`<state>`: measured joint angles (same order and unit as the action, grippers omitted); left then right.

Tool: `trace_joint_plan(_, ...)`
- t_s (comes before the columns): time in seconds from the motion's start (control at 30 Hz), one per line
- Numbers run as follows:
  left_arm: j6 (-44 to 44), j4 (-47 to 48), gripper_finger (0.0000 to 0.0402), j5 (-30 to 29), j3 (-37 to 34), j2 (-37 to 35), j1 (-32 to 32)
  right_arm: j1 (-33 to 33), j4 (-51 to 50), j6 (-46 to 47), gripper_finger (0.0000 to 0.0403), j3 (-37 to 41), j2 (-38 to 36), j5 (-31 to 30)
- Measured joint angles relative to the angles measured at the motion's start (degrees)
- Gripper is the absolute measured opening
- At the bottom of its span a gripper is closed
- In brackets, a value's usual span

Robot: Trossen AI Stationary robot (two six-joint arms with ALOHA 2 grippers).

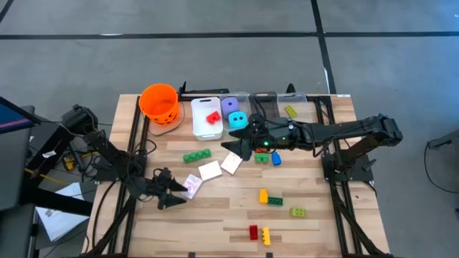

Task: Pick & Place Toys
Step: Put the pink deck of cards into the black bin

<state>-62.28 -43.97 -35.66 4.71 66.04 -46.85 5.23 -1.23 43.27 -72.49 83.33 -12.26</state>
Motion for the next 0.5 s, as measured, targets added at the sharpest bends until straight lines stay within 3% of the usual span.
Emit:
trace_joint_plan(0.1,-0.78,-5.52,0.0399,1.56,0.00,0.00,0.00,0.04,0.02,0.28,0.0397,0.00,0.00,1.06)
trace_joint_plan(0.3,-1.45,-14.18,0.0391,-3.61,0.62,-0.04,3.77,0.00,-0.01,-0.13,0.0397,0.00,0.00,3.31)
trace_joint_plan(0.4,-1.20,-10.59,0.0389,-2.42,3.97,-0.04,6.10,0.04,-0.05,-0.22,0.0397,0.00,0.00,3.46)
trace_joint_plan(0.5,-1.27,1.11,0.0388,1.84,10.10,-0.02,8.91,0.04,-0.26,-0.37,0.0397,0.00,0.00,4.43)
